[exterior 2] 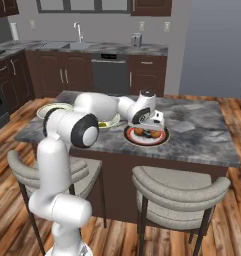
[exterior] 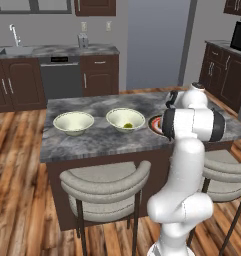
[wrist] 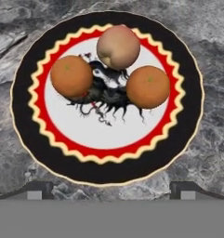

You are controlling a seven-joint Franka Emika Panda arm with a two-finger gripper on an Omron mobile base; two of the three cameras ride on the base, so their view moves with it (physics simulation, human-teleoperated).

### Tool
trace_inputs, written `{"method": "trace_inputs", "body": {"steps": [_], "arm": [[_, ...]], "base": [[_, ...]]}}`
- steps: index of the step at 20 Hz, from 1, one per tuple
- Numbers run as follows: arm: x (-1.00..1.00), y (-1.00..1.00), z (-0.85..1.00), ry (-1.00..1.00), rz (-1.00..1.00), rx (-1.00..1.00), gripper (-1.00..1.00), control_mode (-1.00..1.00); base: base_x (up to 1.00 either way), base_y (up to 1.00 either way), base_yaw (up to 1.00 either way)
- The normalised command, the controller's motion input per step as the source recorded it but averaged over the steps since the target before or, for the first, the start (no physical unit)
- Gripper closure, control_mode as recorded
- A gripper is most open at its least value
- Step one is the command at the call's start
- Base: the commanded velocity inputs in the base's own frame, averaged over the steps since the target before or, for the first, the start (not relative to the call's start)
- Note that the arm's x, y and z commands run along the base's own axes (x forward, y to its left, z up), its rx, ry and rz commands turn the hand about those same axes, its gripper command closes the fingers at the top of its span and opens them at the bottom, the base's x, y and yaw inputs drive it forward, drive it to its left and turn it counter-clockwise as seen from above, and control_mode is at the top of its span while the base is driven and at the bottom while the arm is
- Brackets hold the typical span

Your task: Take the fruits from the plate on the dining counter and place two fruits in each bowl.

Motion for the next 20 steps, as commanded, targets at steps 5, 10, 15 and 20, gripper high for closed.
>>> {"method": "trace_inputs", "body": {"steps": [5,10,15,20], "arm": [[0.21,-0.28,-0.27,0.00,0.05,0.00,-1.00,-1.00],[0.36,0.00,-0.32,0.00,-0.03,0.00,-1.00,-1.00],[0.41,0.00,-0.16,0.00,-0.03,0.00,-1.00,-1.00],[0.39,-0.09,-0.23,0.00,0.00,0.00,-1.00,-1.00]], "base": [[0.00,0.00,0.00],[0.00,0.00,0.00],[0.00,0.00,0.00],[0.00,0.00,0.00]]}}
